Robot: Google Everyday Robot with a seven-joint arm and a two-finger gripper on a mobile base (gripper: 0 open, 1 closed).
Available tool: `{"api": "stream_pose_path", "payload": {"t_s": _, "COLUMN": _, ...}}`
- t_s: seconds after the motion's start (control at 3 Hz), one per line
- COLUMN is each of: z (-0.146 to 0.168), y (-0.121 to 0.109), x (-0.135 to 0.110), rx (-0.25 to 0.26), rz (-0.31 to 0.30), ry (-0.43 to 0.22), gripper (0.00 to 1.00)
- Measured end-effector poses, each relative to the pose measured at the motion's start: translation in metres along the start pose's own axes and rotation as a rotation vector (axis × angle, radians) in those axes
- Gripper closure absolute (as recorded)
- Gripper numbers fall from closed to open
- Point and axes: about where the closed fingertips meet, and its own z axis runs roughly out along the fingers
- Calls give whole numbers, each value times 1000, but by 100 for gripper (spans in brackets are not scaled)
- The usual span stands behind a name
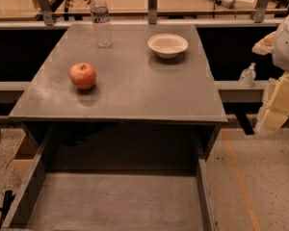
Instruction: Place apple into top drawer
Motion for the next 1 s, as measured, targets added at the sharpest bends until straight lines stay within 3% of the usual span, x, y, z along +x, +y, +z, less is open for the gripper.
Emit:
{"api": "stream_pose_path", "payload": {"t_s": 0.33, "z": 0, "y": 0, "x": 0, "rx": 0, "rz": 0, "ry": 0, "gripper": 0}}
{"api": "stream_pose_path", "payload": {"t_s": 0.67, "z": 10, "y": 0, "x": -14, "rx": -14, "rz": 29, "ry": -83, "gripper": 0}}
{"api": "stream_pose_path", "payload": {"t_s": 1.0, "z": 46, "y": 2, "x": -55, "rx": -62, "rz": 116, "ry": -288, "gripper": 0}}
